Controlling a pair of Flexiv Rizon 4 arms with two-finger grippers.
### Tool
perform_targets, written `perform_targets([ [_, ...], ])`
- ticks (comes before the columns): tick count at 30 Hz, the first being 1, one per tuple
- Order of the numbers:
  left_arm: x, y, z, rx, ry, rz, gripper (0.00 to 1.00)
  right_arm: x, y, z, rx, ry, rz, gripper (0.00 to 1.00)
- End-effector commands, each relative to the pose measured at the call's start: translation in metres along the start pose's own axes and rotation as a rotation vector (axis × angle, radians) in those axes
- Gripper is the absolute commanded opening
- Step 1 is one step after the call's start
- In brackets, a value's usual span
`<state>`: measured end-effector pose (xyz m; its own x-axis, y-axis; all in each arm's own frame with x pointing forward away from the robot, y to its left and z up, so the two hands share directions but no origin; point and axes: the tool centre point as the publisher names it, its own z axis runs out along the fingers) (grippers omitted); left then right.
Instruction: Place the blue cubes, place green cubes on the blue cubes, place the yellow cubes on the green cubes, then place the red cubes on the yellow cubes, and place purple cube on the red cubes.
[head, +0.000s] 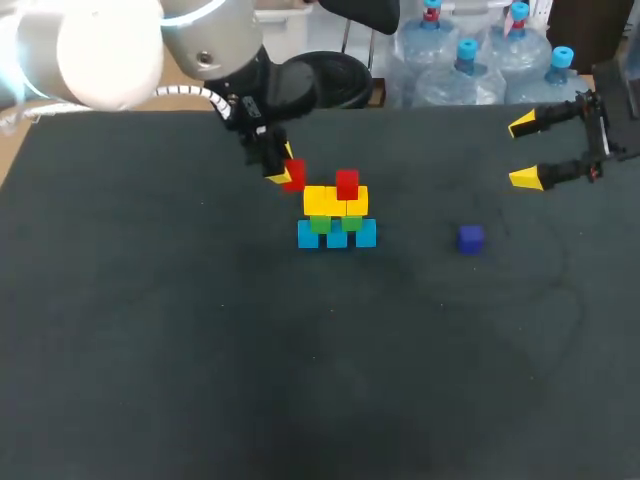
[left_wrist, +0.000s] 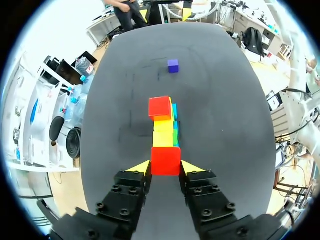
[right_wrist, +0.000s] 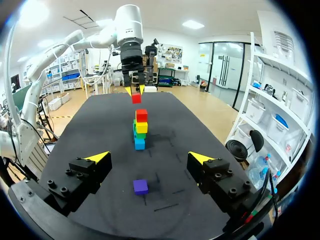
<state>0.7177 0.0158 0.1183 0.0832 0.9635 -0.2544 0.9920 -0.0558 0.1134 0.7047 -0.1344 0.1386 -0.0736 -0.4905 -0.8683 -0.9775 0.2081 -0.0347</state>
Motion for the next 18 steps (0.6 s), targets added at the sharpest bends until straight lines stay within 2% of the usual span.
perform_targets([
  [1, -0.004, 0.006, 0.002, 0.013, 0.008, 0.004, 0.00, 0.000, 0.000, 0.000, 0.000, -0.001, -0.001, 1.00],
  [18, -0.018, 0.010, 0.010, 0.033, -0.001, 0.016, 0.00, 0.000, 0.000, 0.000, 0.000, -0.001, -0.001, 1.00],
])
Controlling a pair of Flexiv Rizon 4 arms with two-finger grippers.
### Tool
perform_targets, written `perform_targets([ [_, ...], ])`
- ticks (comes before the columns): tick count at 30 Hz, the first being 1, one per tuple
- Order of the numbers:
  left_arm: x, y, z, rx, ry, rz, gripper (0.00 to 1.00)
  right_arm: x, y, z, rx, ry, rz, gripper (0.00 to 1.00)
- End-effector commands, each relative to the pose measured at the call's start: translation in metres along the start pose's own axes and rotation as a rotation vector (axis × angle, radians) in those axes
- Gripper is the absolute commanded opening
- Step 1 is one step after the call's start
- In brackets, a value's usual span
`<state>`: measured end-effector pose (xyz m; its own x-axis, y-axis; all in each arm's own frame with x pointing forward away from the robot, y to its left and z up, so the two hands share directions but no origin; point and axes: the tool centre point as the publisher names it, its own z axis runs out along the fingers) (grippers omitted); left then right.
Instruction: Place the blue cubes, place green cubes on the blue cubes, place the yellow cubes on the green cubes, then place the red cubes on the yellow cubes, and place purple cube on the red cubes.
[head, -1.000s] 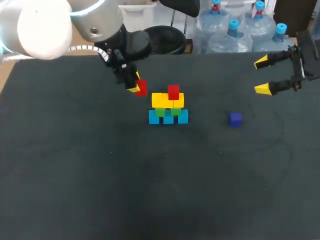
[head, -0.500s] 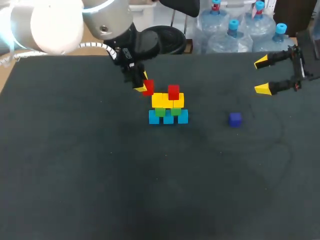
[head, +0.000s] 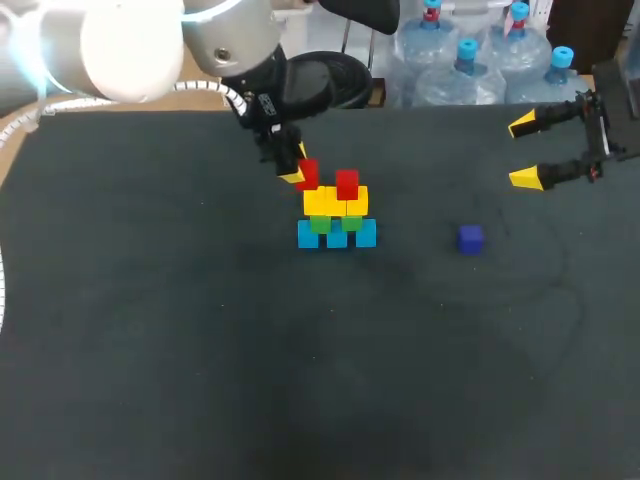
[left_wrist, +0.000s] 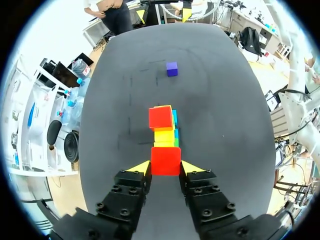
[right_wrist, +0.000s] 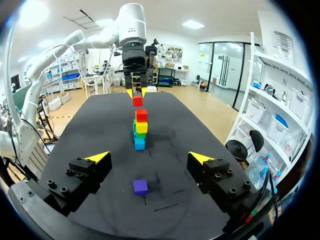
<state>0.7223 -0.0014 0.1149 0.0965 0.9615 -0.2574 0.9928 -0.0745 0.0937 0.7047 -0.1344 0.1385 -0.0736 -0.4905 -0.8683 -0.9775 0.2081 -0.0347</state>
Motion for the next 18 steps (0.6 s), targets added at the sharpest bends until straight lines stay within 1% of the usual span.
perform_targets([
  [1, -0.0032, 0.0048, 0.0016, 0.010, 0.003, 0.002, 0.00, 0.0003, -0.0002, 0.0005, 0.000, -0.001, -0.001, 1.00],
  [18, -0.0125, 0.0089, 0.0097, 0.028, 0.018, 0.007, 0.00, 0.0003, -0.0002, 0.0005, 0.000, -0.001, -0.001, 1.00],
])
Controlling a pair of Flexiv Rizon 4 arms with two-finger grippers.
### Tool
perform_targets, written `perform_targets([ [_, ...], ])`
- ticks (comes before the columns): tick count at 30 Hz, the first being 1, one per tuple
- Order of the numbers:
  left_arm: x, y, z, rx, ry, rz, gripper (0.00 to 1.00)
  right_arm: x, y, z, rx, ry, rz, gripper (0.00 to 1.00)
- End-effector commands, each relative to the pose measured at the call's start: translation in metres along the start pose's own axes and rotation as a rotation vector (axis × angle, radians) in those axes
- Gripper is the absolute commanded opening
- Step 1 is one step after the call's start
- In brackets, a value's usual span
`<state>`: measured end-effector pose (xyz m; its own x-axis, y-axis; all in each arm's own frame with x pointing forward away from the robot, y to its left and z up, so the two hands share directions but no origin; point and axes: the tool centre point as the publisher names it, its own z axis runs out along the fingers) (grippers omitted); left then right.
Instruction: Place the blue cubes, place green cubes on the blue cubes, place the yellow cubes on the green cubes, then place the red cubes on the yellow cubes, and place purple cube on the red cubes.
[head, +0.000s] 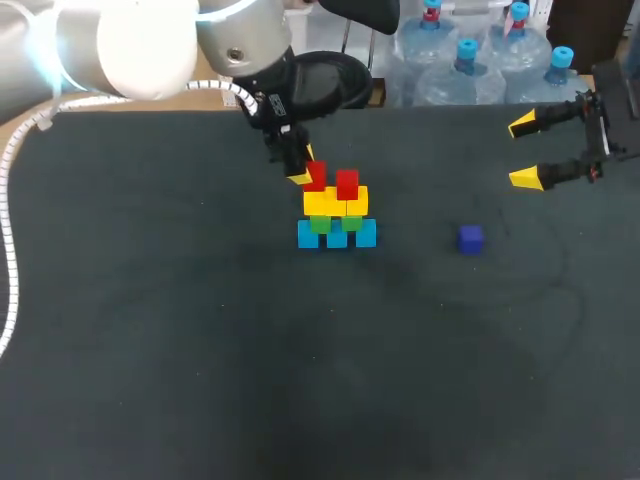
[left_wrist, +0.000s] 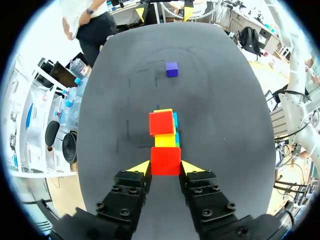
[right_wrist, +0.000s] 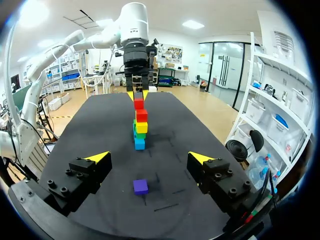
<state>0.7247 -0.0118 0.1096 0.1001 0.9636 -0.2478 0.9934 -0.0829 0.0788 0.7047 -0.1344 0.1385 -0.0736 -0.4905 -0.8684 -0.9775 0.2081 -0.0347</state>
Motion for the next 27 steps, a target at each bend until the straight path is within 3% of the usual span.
perform_targets([
  [1, -0.0042, 0.0065, 0.0018, 0.011, 0.008, 0.003, 0.00, 0.0003, -0.0001, 0.0005, 0.000, -0.001, -0.001, 1.00],
  [27, -0.0091, 0.0061, 0.0100, 0.018, 0.008, -0.005, 0.00, 0.0003, -0.0001, 0.0005, 0.000, -0.001, -0.001, 1.00],
])
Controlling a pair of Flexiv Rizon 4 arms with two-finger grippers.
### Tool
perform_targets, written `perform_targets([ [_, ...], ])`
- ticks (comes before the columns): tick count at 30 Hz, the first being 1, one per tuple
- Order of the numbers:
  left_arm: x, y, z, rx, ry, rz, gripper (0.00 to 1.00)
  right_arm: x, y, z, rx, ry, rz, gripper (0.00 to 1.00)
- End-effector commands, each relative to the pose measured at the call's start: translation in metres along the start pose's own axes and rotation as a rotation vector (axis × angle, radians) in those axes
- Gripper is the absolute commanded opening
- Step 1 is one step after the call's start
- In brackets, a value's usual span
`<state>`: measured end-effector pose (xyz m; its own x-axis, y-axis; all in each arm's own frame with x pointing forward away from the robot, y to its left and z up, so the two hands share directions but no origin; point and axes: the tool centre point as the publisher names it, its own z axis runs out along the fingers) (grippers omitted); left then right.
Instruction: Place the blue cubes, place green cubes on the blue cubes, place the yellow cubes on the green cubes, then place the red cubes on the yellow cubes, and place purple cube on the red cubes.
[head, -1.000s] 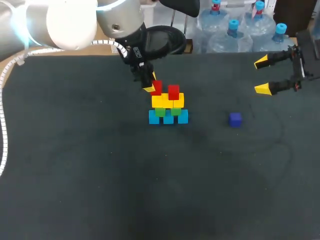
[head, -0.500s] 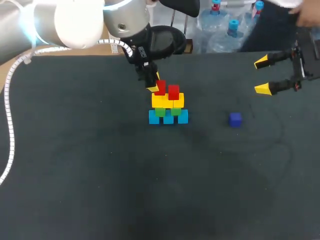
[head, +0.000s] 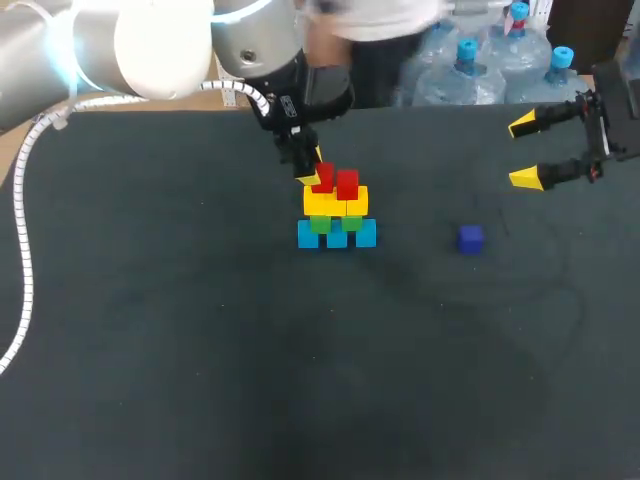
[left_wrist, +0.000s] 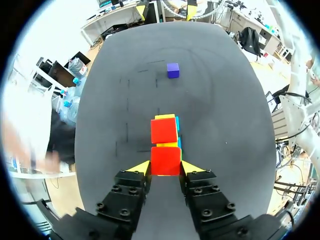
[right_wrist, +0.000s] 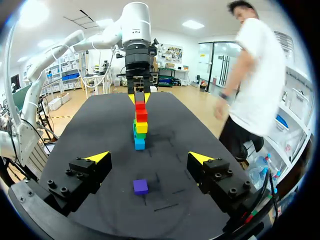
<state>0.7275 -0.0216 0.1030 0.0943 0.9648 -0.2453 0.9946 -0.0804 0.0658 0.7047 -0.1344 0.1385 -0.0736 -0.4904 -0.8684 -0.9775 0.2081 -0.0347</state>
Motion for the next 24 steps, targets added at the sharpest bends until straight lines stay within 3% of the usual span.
perform_targets([
  [1, -0.0018, 0.0030, 0.0012, 0.005, 0.004, 0.001, 0.00, 0.0003, -0.0001, 0.0005, 0.000, -0.001, -0.001, 1.00],
  [24, -0.0008, 0.0025, 0.0054, 0.010, 0.005, -0.002, 0.00, 0.0003, -0.0001, 0.0005, 0.000, -0.001, -0.001, 1.00],
])
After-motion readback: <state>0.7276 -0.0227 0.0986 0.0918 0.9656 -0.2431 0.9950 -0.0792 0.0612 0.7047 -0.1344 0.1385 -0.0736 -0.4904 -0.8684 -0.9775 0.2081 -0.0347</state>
